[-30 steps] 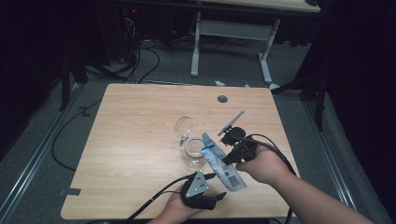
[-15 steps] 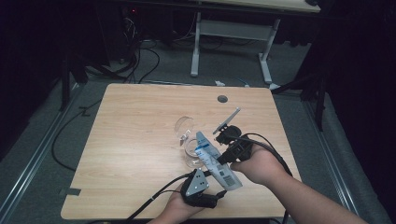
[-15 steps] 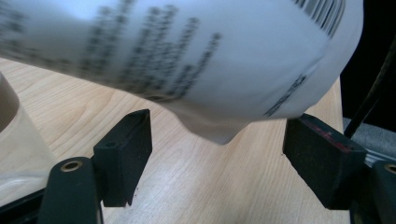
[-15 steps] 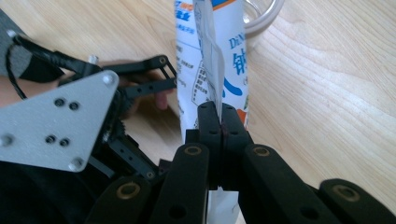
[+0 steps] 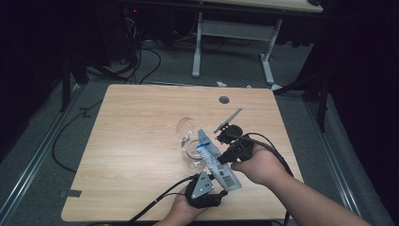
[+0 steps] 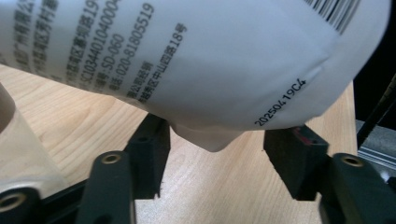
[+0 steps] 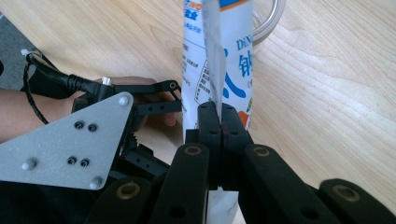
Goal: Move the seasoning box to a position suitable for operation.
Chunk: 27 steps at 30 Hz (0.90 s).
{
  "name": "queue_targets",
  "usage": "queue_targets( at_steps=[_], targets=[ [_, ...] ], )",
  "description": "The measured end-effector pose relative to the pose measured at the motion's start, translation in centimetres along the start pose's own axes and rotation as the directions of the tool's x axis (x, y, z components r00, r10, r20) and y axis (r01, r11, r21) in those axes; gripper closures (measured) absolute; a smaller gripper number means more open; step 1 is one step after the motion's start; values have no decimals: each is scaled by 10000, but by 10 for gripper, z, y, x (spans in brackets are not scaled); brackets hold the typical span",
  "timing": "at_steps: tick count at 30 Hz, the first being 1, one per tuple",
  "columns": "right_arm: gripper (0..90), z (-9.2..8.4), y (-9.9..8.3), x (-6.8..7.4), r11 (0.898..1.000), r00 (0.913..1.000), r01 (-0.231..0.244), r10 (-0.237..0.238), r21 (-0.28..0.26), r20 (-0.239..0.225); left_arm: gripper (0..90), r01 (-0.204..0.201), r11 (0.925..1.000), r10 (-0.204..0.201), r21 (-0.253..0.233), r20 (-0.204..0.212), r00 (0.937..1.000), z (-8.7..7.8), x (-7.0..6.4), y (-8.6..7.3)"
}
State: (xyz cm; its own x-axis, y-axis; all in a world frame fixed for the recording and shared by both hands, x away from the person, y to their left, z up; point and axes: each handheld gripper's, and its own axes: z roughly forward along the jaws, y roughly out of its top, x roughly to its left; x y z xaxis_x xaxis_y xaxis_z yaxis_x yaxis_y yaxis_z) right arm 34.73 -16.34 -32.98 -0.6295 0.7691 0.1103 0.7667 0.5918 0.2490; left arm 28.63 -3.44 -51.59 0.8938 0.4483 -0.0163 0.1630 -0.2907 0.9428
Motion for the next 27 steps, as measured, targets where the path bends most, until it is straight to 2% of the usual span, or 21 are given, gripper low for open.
queue_targets(
  at_steps=[1,4,6,7,10,11,15,18,19,25,27],
  targets=[
    [900,0,0,0,10000,10000,72,-72,-58,18,512,10,10000,-10,-3,38,10000,0,1,0],
    [900,-2,0,0,9999,10000,74,-74,-83,4,517,66,9998,-67,-173,-53,10000,0,1,1],
    [900,-4,1,0,9999,10000,-8,8,-128,3,465,181,9993,-181,-315,19,9998,1,2,0],
    [900,-4,1,0,9999,10000,-29,30,-124,76,374,209,9993,-208,-316,33,9998,2,2,0],
    [900,-5,2,2,9998,9999,78,-77,-179,65,313,421,9985,-424,-354,-85,9991,5,4,-1],
    [900,-6,2,5,9998,10000,-90,90,-153,7,318,426,9986,-428,-318,-56,9991,5,4,-1],
    [900,-8,4,6,9996,9999,140,-139,-256,46,448,303,9988,-307,-383,-95,9995,3,2,0],
    [900,-8,4,6,9996,9997,196,-193,-182,154,493,382,9988,-382,-316,-1,9993,2,3,1],
    [900,-7,4,6,9998,9998,76,-73,-164,184,511,346,9991,-346,-262,18,9994,1,3,1],
    [900,-5,3,3,9996,9993,185,-179,-198,331,540,246,9997,-246,10,72,9997,1,1,3],
    [900,-4,3,2,9997,9992,160,-153,-181,366,541,293,9996,-293,4,206,9994,1,0,3]
  ],
)
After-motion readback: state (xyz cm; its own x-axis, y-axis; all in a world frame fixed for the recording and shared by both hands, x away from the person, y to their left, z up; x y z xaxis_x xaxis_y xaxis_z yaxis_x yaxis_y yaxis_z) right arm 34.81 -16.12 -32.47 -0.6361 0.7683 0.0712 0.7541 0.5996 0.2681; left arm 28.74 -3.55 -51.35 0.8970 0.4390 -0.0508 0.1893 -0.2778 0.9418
